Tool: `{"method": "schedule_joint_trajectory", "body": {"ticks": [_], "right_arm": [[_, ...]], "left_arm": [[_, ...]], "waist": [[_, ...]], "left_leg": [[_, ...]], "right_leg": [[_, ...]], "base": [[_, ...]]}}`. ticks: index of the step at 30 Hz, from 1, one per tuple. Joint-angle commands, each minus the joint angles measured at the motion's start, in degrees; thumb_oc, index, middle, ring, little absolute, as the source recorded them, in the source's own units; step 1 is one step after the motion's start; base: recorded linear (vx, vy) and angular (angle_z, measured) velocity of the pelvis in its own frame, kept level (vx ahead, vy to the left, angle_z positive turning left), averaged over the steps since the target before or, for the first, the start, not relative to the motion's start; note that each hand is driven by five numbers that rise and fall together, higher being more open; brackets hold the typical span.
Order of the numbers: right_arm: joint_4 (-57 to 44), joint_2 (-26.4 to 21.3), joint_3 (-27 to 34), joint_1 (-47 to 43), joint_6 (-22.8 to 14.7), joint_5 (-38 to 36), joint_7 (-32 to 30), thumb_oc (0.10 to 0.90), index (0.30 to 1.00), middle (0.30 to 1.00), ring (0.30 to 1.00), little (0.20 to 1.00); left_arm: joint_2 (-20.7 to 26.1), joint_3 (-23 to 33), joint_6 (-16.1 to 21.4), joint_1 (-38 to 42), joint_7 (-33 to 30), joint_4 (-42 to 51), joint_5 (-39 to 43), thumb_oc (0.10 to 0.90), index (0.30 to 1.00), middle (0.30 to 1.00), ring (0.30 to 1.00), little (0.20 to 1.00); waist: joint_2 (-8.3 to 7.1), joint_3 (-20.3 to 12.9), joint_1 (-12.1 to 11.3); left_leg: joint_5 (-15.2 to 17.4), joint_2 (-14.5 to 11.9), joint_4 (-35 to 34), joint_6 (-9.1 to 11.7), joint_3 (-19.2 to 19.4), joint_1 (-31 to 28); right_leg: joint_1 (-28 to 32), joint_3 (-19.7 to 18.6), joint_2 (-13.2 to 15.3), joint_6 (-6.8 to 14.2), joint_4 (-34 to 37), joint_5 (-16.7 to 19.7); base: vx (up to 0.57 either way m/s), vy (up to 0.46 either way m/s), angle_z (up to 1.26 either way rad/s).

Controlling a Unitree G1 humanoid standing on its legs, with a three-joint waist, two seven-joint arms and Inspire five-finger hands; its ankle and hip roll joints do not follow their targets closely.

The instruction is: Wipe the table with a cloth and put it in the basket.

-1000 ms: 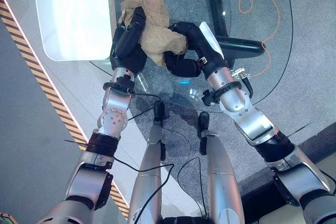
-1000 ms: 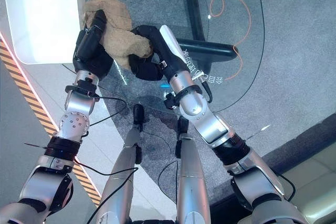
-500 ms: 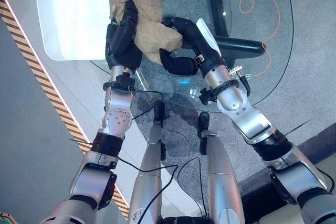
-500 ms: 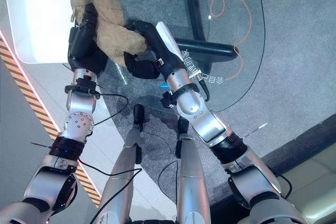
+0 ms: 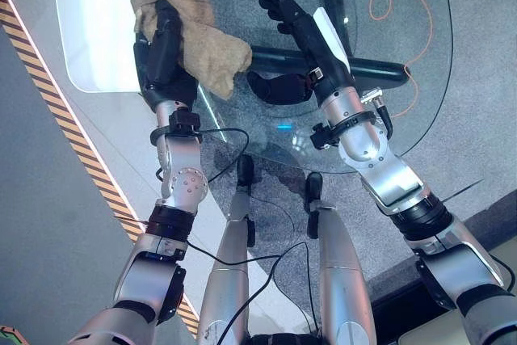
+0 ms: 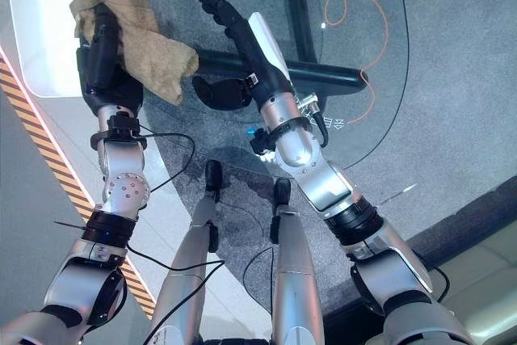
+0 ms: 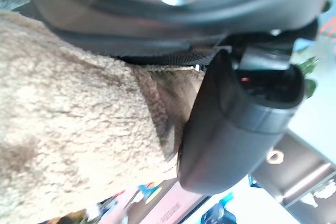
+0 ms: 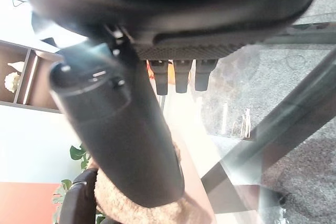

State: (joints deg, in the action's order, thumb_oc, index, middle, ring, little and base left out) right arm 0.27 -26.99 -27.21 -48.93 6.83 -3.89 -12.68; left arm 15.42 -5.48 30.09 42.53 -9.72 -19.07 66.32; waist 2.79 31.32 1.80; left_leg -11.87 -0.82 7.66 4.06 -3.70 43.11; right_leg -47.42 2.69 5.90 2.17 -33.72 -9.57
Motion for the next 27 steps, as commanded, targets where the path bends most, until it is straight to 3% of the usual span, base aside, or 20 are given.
{"method": "schedule_joint_trajectory", "body": {"ticks": [1,9,17,27], "right_arm": [[-3.1,3.1,3.4,-7.5,-5.8,1.8,-1.8,0.8,0.9,0.9,0.9,0.9],[-0.9,2.9,3.9,-7.1,-5.7,1.5,-5.5,0.8,0.9,0.9,0.9,0.9],[4.4,1.3,6.0,-5.4,-5.9,4.3,-14.1,0.8,0.9,0.9,0.9,0.9],[16.6,-2.3,13.4,-1.9,-14.0,-0.6,-32.3,0.8,0.9,0.9,0.9,0.9]], "left_arm": [[1.6,3.0,8.5,9.3,-1.3,6.3,-8.2,0.1,0.3,0.3,0.3,0.2],[2.3,4.3,11.9,10.3,-7.6,5.0,-15.5,0.1,0.3,0.3,0.3,0.2],[4.0,5.7,13.9,11.6,-12.6,3.1,-20.6,0.1,0.3,0.3,0.3,0.2],[8.2,6.3,15.9,13.9,-19.1,-1.5,-26.5,0.1,0.3,0.3,0.3,0.2]], "waist": [[-2.12,-1.5,-1.9],[-2.03,-1.5,-1.9],[-1.7,-1.5,-1.4],[-1.15,-1.5,-0.1]], "left_leg": [[10.2,1.7,6.9,-1.0,0.5,-1.5],[10.1,1.6,6.8,-0.8,0.6,-1.6],[10.2,1.4,6.9,-0.6,0.8,-1.6],[10.7,1.1,6.9,-0.3,1.2,-1.7]], "right_leg": [[4.6,-0.5,0.9,3.3,16.4,9.9],[4.7,-0.6,0.9,3.1,16.3,9.7],[4.5,-0.9,1.1,3.1,16.3,9.6],[4.1,-1.6,1.0,3.3,16.2,9.5]], "base": [[0.0,0.0,0.0],[0.0,0.0,0.0],[0.0,0.014,0.0],[-0.01,0.025,-0.02]]}}
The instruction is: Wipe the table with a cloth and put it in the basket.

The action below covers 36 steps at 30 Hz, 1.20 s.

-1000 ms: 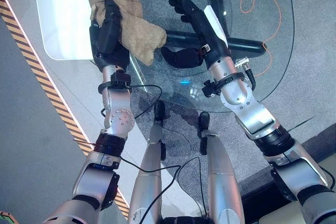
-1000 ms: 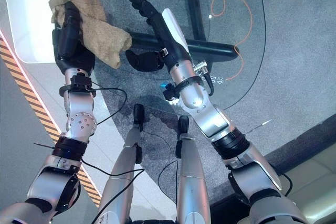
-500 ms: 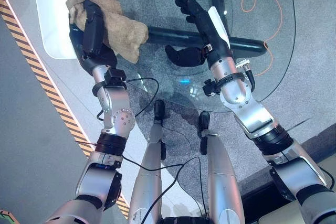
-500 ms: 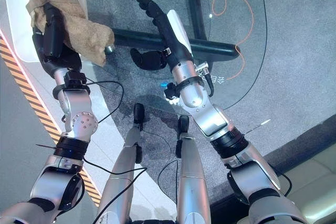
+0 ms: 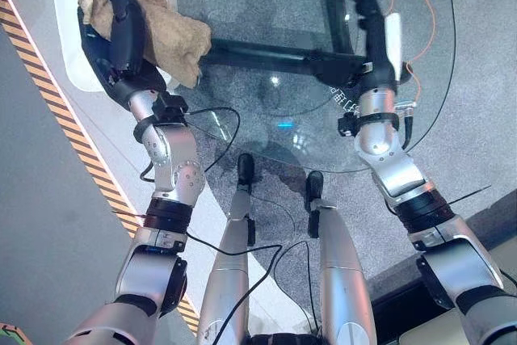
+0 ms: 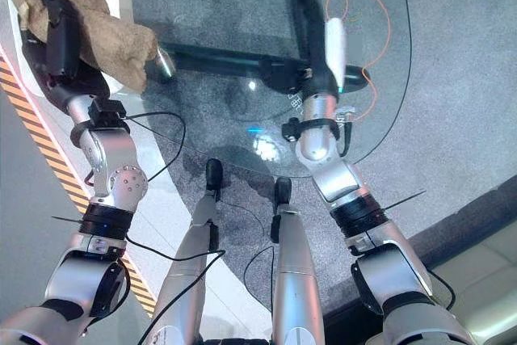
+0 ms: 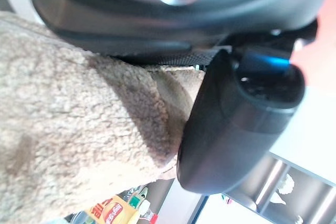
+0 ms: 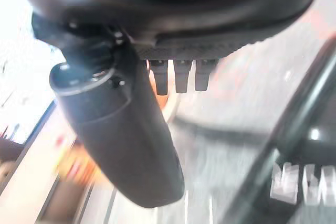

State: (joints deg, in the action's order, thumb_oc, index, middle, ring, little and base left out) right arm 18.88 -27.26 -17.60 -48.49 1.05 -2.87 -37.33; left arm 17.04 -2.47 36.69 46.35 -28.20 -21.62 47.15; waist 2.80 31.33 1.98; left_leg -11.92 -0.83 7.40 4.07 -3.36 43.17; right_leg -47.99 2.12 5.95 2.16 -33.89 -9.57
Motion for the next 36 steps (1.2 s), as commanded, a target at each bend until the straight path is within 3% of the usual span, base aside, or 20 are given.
{"method": "schedule_joint_trajectory", "body": {"ticks": [1,6,14,23,25,30,36], "right_arm": [[-0.3,-2.4,4.3,-2.1,-9.1,-2.9,-9.0,0.8,0.9,0.9,0.9,0.9],[10.6,-5.6,5.8,-2.5,-14.1,-7.5,-14.4,0.8,0.9,0.9,0.9,0.9],[27.2,-9.8,4.2,-3.7,-17.5,-12.7,-20.4,0.8,0.9,0.9,0.9,0.9],[47.5,-11.0,5.9,-1.5,-20.7,-19.9,-14.2,0.8,0.9,0.9,0.9,0.9],[50.2,-11.2,6.1,-1.2,-20.3,-20.4,-12.6,0.8,0.9,0.9,0.9,0.9],[56.6,-11.3,5.8,2.2,-14.0,-20.5,-6.9,0.8,0.9,0.9,0.9,0.9],[60.2,-10.8,4.6,4.8,-9.3,-20.9,-0.5,0.8,0.9,0.9,0.9,0.9]], "left_arm": [[7.3,3.1,9.5,10.4,-1.2,0.4,-7.4,0.1,0.3,0.3,0.3,0.2],[12.2,2.1,9.7,13.0,-3.4,-4.2,-6.1,0.1,0.3,0.3,0.3,0.2],[19.2,-2.2,8.7,19.4,-9.4,-12.1,-6.7,0.1,0.3,0.3,0.3,0.2],[24.8,-7.8,5.5,25.7,-14.7,-22.5,-9.7,0.1,0.3,0.3,0.3,0.2],[25.5,-9.1,4.6,27.1,-15.8,-24.2,-10.6,0.1,0.3,0.3,0.3,0.2],[27.1,-13.0,-0.2,30.1,-19.6,-30.0,-14.8,0.1,0.3,0.3,0.3,0.2],[28.0,-15.5,-6.2,31.3,-21.4,-34.7,-17.6,0.1,0.3,0.3,0.3,0.2]], "waist": [[-1.1,-1.5,-0.2],[-0.91,-1.5,0.0],[-0.7,-1.5,0.5],[-0.45,-1.5,1.1],[-0.5,-1.5,1.1],[-0.77,-1.5,1.6],[-0.79,-1.5,2.1]], "left_leg": [[10.9,1.0,7.2,-0.2,1.0,-1.8],[11.3,0.7,7.3,0.0,1.1,-2.0],[11.3,0.2,7.3,0.3,1.4,-1.8],[11.6,-0.2,7.9,0.2,1.6,-1.5],[11.7,-0.3,8.1,0.1,1.6,-1.4],[12.0,-0.6,8.8,-0.1,1.6,-1.2],[12.0,-0.7,9.4,-0.2,1.5,-0.8]], "right_leg": [[4.7,-1.1,1.0,3.3,16.3,9.4],[4.8,-1.0,1.2,3.5,16.5,9.3],[4.8,-0.9,1.6,3.5,17.1,9.5],[4.8,-1.1,1.3,3.3,17.1,9.2],[4.8,-1.1,1.3,3.2,17.0,9.1],[4.6,-1.3,1.0,3.0,16.5,8.9],[3.9,-1.5,0.8,2.8,15.6,8.9]], "base": [[-0.01,0.037,-0.05],[-0.01,0.02,-0.06],[0.0,0.0,0.0],[0.0,0.0,0.0],[0.0,0.0,0.0],[0.0,0.0,0.0],[0.0,0.006,0.0]]}}
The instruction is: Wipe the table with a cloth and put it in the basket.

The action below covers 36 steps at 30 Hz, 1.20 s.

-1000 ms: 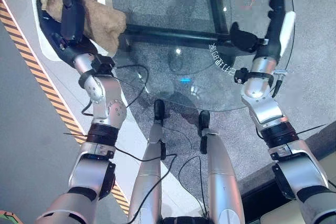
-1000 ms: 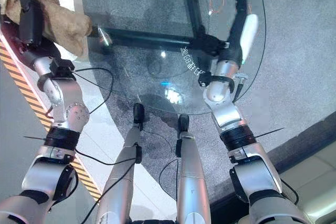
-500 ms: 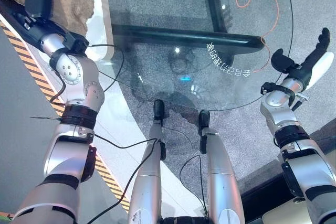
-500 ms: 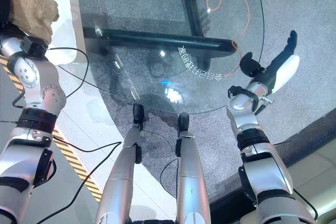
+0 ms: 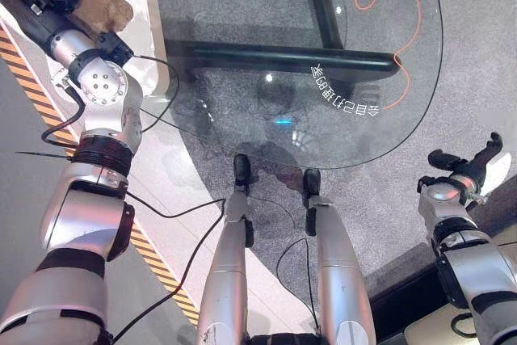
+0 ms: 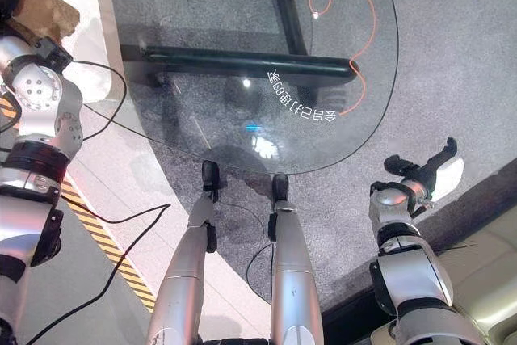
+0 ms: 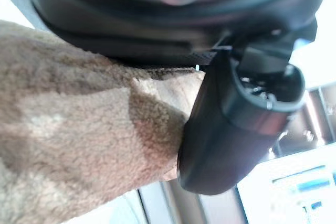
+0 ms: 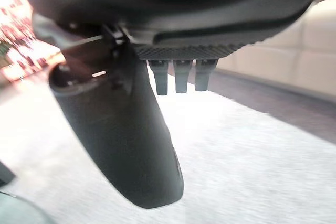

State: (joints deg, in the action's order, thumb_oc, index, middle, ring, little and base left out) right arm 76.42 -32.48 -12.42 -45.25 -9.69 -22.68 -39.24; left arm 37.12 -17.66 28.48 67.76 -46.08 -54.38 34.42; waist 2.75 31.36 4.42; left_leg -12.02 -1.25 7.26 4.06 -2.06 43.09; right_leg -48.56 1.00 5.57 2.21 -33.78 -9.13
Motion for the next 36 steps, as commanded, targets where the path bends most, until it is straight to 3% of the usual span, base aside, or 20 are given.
{"method": "schedule_joint_trajectory", "body": {"ticks": [1,11,17,21,36], "right_arm": [[3.1,-5.3,-1.1,2.1,2.4,-0.7,2.7,0.8,0.9,0.9,0.9,0.9],[2.6,-4.1,-3.1,3.6,4.2,1.2,6.0,0.8,0.9,0.9,0.9,0.9],[1.9,-4.0,-3.5,3.7,4.7,1.9,6.6,0.8,0.9,0.9,0.9,0.9],[1.7,-3.7,-3.8,4.0,4.6,1.8,6.6,0.8,0.9,0.9,0.9,0.9],[0.2,-3.9,-4.0,5.1,4.7,2.8,6.4,0.8,0.9,0.9,0.9,0.9]], "left_arm": [[8.2,-0.5,0.3,10.1,-3.4,-3.3,-5.5,0.1,0.3,0.3,0.3,0.2],[9.0,-1.6,-8.1,10.5,-2.8,-9.6,-9.1,0.1,0.3,0.3,0.3,0.2],[10.0,-3.0,-15.3,11.3,-3.1,-13.4,-13.8,0.1,0.3,0.3,0.3,0.2],[10.4,-4.0,-17.6,11.8,-2.5,-14.7,-15.9,0.1,0.3,0.3,0.3,0.2],[11.3,-6.2,-19.1,12.7,-1.0,-15.0,-18.8,0.1,0.3,0.3,0.3,0.2]], "waist": [[-0.7,-1.6,-0.2],[-0.54,-1.6,0.5],[-0.62,-1.6,0.8],[-0.75,-1.6,1.0],[-1.34,-1.6,1.6]], "left_leg": [[12.0,-0.3,9.6,-0.2,0.2,-0.7],[11.5,-0.2,9.2,-0.3,0.3,-0.4],[11.2,-0.3,9.1,-0.3,0.4,0.4],[11.0,-0.3,8.9,-0.2,0.3,1.0],[10.8,-0.6,9.0,-0.2,0.5,2.6]], "right_leg": [[4.4,-0.5,1.1,2.7,15.4,8.4],[3.3,-1.0,0.8,2.6,14.9,8.6],[2.1,-1.1,0.7,2.8,14.9,9.0],[1.4,-1.3,0.6,2.9,15.0,9.3],[-0.5,-1.9,0.2,3.1,15.3,10.3]], "base": [[0.02,0.042,-0.02],[0.01,0.038,-0.03],[0.0,0.025,-0.03],[0.0,0.006,-0.01],[0.0,0.022,0.0]]}}
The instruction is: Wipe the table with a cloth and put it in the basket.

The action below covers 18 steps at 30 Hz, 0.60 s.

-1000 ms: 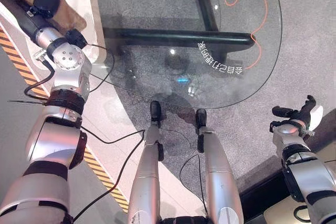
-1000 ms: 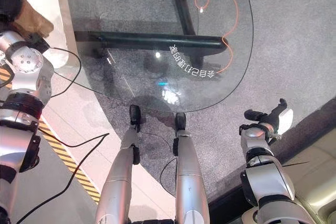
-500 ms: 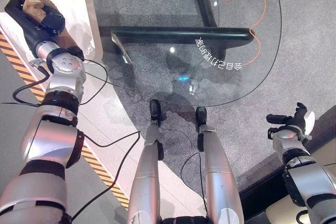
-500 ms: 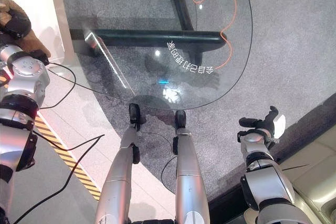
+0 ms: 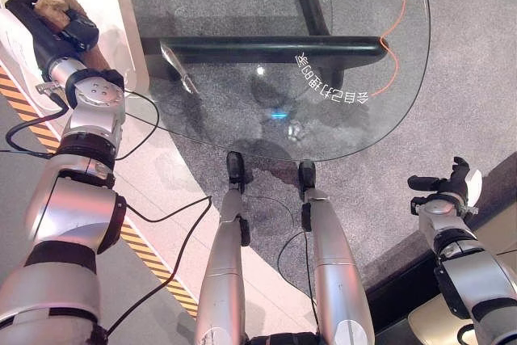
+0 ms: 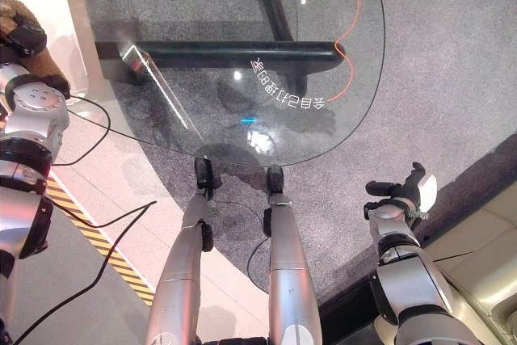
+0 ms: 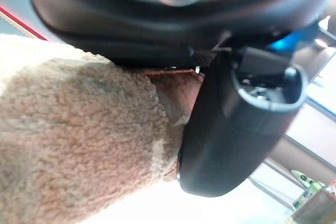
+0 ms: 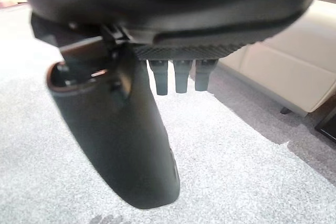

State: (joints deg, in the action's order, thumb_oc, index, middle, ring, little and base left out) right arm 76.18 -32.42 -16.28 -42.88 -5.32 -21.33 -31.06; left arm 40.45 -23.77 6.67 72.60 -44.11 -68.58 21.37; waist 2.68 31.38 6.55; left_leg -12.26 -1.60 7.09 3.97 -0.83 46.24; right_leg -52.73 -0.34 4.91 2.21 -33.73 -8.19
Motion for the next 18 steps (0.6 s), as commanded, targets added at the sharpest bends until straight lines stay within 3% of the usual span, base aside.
{"method": "schedule_joint_trajectory", "body": {"ticks": [1,11,12,13,14,18], "right_arm": [[0.4,-3.9,-0.2,2.9,0.4,1.5,-1.8,0.8,0.9,0.9,0.9,0.9],[-0.1,-3.4,-0.3,3.2,0.0,1.9,-1.8,0.8,0.9,0.9,0.9,0.9],[-0.2,-3.5,-0.3,3.2,0.2,1.8,-1.7,0.8,0.9,0.9,0.9,0.9],[-0.3,-3.4,-0.3,3.1,0.4,1.8,-1.8,0.8,0.9,0.9,0.9,0.9],[-0.3,-3.4,-0.2,3.2,0.3,1.9,-1.8,0.8,0.9,0.9,0.9,0.9],[-0.6,-3.3,-0.1,3.7,0.3,2.0,-1.9,0.8,0.9,0.9,0.9,0.9]], "left_arm": [[8.0,-0.3,2.4,8.0,-3.0,-0.6,-5.8,0.1,0.3,0.3,0.3,0.2],[8.1,-1.4,0.3,9.3,-3.6,-0.1,-6.4,0.1,0.3,0.3,0.3,0.2],[8.2,-1.4,0.1,9.3,-3.8,-0.1,-6.1,0.144,0.338,0.338,0.338,0.244],[8.1,-1.2,-0.6,9.3,-3.9,-0.1,-6.0,0.309,0.479,0.479,0.479,0.409],[8.0,-1.2,-0.7,9.3,-4.2,-0.3,-5.9,0.8,0.9,0.9,0.9,0.9],[8.0,-1.0,-1.5,9.1,-4.6,-0.4,-5.4,0.8,0.9,0.9,0.9,0.9]], "waist": [[-1.34,-1.6,-0.5],[-1.72,-1.6,-0.3],[-1.78,-1.6,-0.2],[-1.84,-1.6,-0.2],[-1.88,-1.6,-0.1],[-1.97,-1.6,-0.1]], "left_leg": [[11.1,-0.2,9.3,-0.1,-0.8,-0.5],[11.2,-0.2,9.7,-0.2,-0.9,0.3],[11.2,-0.3,9.8,-0.2,-0.9,0.5],[11.2,-0.3,9.8,-0.2,-0.9,0.6],[11.2,-0.3,10.0,-0.2,-1.0,0.7],[11.3,-0.2,10.3,-0.3,-1.0,0.9]], "right_leg": [[3.6,-0.5,0.8,3.1,15.3,9.4],[2.8,-0.8,0.6,3.2,15.4,9.8],[2.7,-0.8,0.6,3.1,15.4,9.9],[2.6,-0.8,0.6,3.1,15.4,9.9],[2.5,-0.9,0.6,3.1,15.3,9.9],[2.3,-1.0,0.5,3.1,15.1,9.9]], "base": [[0.01,0.017,-0.03],[0.0,0.0,0.0],[0.0,0.0,0.0],[0.0,0.0,0.0],[0.0,0.0,0.0],[0.0,0.0,0.0]]}}
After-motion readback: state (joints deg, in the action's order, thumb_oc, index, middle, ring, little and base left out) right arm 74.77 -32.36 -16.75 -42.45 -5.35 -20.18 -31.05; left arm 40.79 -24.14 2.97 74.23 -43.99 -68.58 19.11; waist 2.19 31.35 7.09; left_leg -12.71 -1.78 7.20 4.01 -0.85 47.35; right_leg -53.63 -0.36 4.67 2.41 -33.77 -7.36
